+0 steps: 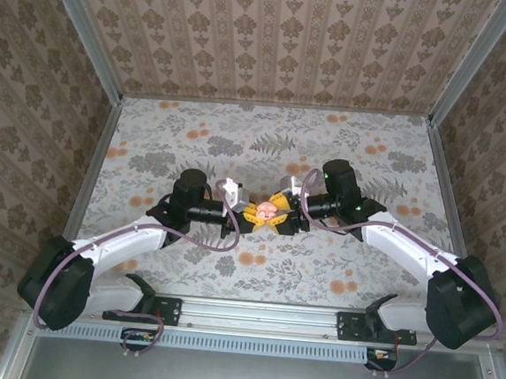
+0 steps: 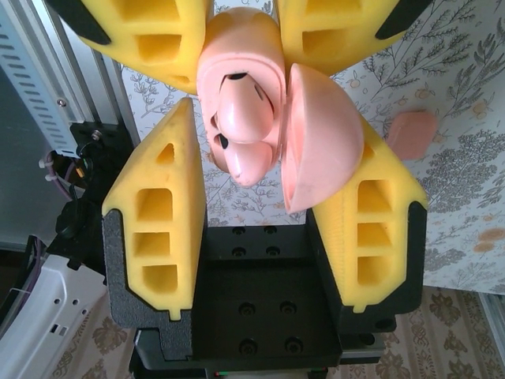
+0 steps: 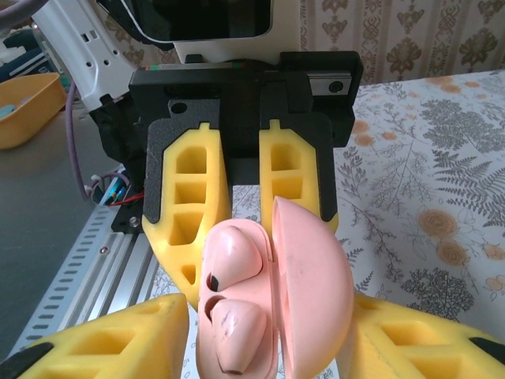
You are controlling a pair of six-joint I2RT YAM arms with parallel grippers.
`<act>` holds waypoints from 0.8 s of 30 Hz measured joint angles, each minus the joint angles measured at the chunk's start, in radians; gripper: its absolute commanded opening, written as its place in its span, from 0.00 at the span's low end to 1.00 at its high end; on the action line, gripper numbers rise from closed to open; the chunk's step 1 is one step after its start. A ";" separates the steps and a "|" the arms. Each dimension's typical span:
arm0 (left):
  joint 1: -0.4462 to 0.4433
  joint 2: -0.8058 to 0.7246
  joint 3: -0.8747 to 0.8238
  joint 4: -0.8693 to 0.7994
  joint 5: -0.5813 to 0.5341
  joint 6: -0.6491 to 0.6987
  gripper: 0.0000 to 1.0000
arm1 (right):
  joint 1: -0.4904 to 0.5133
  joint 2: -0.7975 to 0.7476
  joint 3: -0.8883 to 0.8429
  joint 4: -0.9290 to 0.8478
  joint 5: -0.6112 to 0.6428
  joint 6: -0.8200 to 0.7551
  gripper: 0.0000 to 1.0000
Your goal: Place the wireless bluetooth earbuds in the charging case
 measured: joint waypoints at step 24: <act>-0.001 -0.011 0.000 -0.006 -0.018 0.007 0.11 | -0.045 -0.365 -0.138 -0.075 0.115 -0.020 0.54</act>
